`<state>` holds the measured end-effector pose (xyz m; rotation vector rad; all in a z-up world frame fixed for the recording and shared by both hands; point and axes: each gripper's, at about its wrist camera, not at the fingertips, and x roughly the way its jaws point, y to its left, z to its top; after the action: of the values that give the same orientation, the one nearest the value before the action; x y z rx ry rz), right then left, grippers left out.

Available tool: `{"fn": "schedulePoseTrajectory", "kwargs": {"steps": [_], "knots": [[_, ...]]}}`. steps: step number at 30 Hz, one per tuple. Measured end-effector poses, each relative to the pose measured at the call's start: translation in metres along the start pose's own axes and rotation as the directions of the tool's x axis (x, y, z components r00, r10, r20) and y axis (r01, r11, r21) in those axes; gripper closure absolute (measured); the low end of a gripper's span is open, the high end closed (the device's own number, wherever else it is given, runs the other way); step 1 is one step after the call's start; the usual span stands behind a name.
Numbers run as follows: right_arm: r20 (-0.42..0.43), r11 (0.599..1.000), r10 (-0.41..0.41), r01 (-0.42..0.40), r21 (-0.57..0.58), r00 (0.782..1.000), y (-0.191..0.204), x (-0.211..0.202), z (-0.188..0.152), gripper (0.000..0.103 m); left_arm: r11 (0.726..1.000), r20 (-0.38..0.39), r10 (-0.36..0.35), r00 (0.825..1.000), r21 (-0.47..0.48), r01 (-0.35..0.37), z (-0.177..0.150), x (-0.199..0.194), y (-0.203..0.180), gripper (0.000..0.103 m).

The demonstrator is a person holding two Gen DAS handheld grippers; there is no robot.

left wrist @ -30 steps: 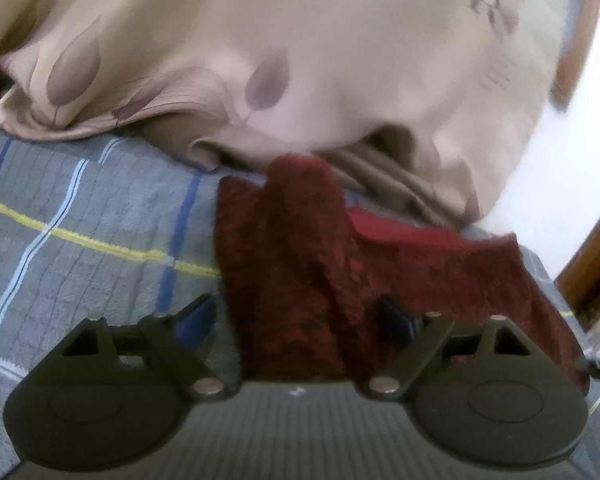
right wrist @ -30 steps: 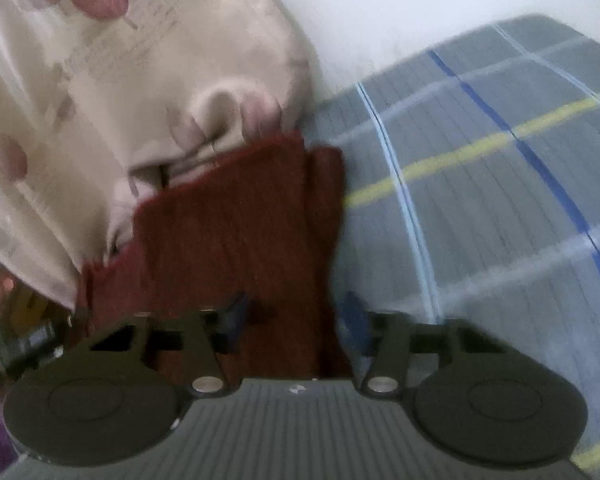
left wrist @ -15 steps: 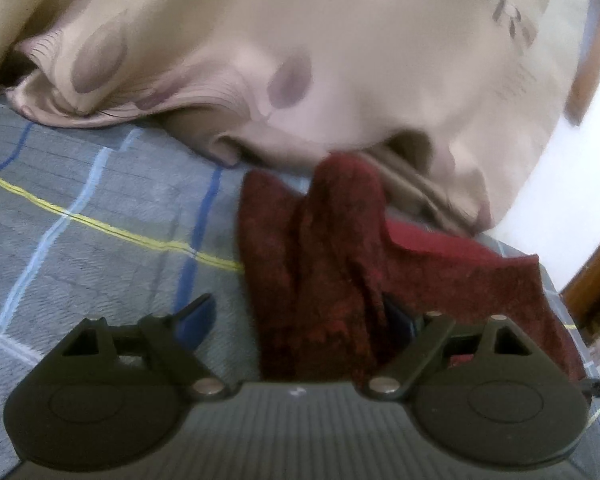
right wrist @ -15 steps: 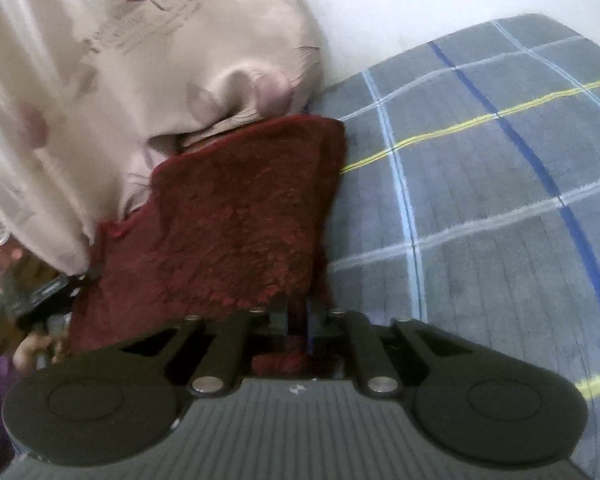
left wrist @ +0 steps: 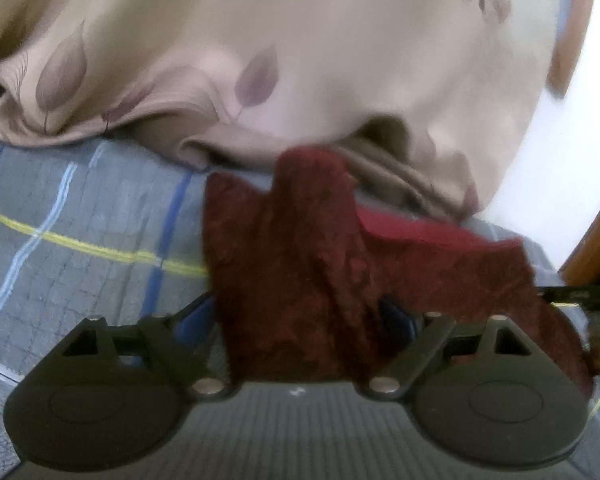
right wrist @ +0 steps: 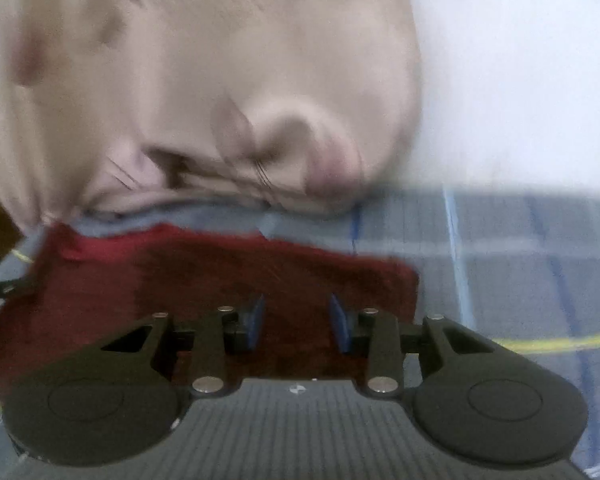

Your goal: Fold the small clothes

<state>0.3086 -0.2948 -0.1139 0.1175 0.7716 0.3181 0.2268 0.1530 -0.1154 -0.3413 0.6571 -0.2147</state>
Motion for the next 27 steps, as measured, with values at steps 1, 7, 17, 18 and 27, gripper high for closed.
{"fn": "schedulePoseTrajectory", "kwargs": {"steps": [1, 7, 17, 18, 27], "knots": [[-0.050, 1.000, -0.002, 0.003, 0.020, 0.999, -0.005, 0.017, -0.001, 0.066, 0.999, 0.006, -0.017, 1.000, -0.028, 0.017, 0.001, -0.003, 0.005, 0.015], [0.076, 0.997, 0.050, -0.054, 0.049, 0.996, 0.010, -0.018, 0.002, 0.062, 0.995, -0.038, -0.091, 0.995, -0.046, 0.089, 0.019, -0.007, 0.029, 0.006], [0.115, 0.981, 0.194, -0.190, -0.051, 0.974, 0.071, -0.044, -0.054, 0.048, 0.933, -0.189, -0.360, 0.914, -0.066, 0.354, 0.032, 0.053, 0.053, 0.003], [0.111, 0.979, 0.206, -0.202, -0.038, 0.972, 0.071, -0.044, -0.058, 0.048, 0.927, -0.185, -0.376, 0.908, -0.055, 0.372, 0.033, 0.060, 0.051, 0.003], [0.159, 0.960, 0.250, -0.266, 0.087, 0.955, 0.065, -0.055, -0.072, 0.039, 0.922, -0.166, -0.380, 0.910, 0.010, 0.387, 0.034, 0.069, 0.027, 0.063]]}}
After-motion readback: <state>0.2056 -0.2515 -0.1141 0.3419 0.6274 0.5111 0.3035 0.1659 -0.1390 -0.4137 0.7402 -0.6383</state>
